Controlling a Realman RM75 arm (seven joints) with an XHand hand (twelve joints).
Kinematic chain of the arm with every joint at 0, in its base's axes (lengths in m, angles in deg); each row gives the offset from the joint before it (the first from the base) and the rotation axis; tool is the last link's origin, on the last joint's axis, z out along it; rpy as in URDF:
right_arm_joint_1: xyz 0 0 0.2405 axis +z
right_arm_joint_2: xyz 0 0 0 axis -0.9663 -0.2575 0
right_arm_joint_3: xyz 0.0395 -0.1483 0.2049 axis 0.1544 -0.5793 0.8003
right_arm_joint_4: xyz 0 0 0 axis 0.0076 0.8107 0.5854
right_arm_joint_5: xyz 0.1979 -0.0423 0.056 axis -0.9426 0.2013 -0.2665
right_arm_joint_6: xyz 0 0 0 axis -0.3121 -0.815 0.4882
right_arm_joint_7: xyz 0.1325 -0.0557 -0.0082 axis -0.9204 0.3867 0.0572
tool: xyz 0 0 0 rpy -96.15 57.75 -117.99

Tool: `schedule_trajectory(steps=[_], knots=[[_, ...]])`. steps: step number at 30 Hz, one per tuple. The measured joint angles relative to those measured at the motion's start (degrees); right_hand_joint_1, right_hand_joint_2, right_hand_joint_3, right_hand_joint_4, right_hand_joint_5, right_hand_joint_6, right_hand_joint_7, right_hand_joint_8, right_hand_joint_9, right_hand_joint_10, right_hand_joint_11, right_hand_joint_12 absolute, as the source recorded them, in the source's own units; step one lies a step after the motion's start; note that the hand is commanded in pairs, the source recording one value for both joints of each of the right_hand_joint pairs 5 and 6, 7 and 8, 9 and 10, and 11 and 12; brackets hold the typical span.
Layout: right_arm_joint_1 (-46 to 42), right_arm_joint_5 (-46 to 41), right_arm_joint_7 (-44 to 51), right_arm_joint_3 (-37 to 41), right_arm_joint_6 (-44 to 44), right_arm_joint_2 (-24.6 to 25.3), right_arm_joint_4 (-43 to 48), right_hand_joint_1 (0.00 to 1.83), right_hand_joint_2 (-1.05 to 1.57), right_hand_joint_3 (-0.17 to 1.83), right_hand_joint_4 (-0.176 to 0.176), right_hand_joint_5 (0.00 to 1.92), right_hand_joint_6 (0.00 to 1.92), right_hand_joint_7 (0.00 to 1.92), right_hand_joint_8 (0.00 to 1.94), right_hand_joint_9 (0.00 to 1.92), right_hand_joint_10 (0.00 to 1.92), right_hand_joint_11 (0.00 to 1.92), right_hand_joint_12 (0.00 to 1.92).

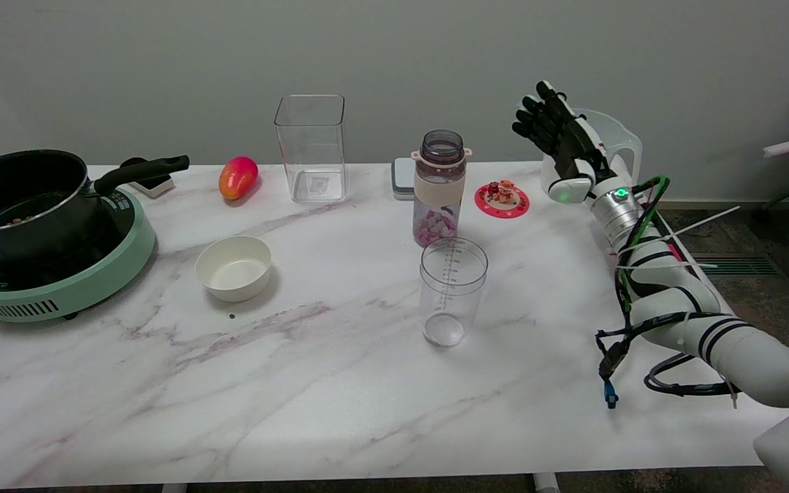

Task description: Pick up the bottle.

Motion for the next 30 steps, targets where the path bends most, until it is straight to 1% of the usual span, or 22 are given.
schedule_trajectory(steps=[10, 12, 23, 30], knots=[[2.4, 0.8, 0.0, -0.9, 3.2, 2.6, -4.5, 1.22, -1.05, 1.13, 0.000, 0.05, 0.05, 0.17, 0.17, 0.26, 0.26, 0.33, 0.33], [2.8, 0.9, 0.0, -1.0, 3.8, 3.1, -5.1, 1.22, -1.05, 1.17, 0.000, 0.05, 0.05, 0.18, 0.18, 0.26, 0.26, 0.33, 0.33], [4.4, 1.2, -0.1, -1.8, 6.0, 6.5, -8.1, 1.23, -1.05, 1.14, 0.000, 0.06, 0.06, 0.19, 0.19, 0.28, 0.28, 0.35, 0.35], [5.7, 2.4, -0.1, -2.1, 6.8, 8.6, -9.9, 1.24, -1.05, 1.18, 0.000, 0.07, 0.07, 0.20, 0.20, 0.29, 0.29, 0.37, 0.37]])
